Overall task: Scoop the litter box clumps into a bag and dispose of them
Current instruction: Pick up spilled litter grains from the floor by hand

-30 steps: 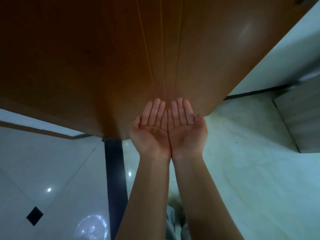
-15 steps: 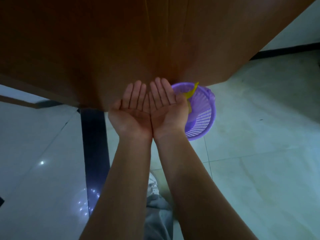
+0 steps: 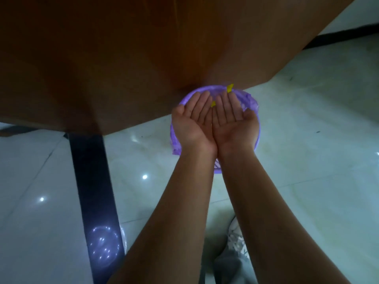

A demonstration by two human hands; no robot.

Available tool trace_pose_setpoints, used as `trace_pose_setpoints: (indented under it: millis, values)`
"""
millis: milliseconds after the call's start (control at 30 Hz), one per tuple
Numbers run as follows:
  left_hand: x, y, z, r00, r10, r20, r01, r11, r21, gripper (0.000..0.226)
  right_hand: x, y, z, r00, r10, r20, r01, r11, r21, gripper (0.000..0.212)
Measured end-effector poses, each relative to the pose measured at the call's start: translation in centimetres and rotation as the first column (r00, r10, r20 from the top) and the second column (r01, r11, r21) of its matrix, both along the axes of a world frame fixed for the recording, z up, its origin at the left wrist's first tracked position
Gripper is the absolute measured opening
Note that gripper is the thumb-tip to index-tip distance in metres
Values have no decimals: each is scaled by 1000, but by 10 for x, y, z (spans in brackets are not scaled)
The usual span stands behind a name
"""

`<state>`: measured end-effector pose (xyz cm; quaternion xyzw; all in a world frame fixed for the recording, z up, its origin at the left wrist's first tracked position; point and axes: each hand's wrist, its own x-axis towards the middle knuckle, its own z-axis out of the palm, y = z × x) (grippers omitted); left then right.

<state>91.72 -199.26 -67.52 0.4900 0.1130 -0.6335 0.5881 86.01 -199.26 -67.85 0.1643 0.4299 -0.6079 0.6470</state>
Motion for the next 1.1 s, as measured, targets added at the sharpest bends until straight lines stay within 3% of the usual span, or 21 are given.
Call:
trace_pose_setpoints:
  millis: [133, 400, 667, 833, 1033, 1100]
  values:
    - [-4, -25, -30, 997, -76, 21, 76, 997, 13, 52, -3, -20, -31, 999, -36, -23, 36, 999, -18, 51]
    - [4, -25, -86, 996, -74, 41, 71, 996, 61, 52, 4, -19, -82, 997, -76, 33, 75, 997, 36, 52]
    - [1, -22, -97, 982, -147, 115, 132, 983, 127, 55, 4, -16, -100, 1000, -21, -23, 23, 996, 84, 49]
    - [1, -31, -100, 950, -241, 197, 211, 964, 163, 54, 6, -22, -108, 986, 71, -150, -51, 989, 136, 54]
    - [-7, -35, -102, 859, -409, 308, 342, 906, 251, 42, 8, -25, -125, 923, 227, -310, -168, 964, 207, 60]
    - [-6, -35, -106, 690, -553, 466, 454, 833, 316, 39, 5, -23, -129, 850, 319, -419, -248, 944, 216, 58]
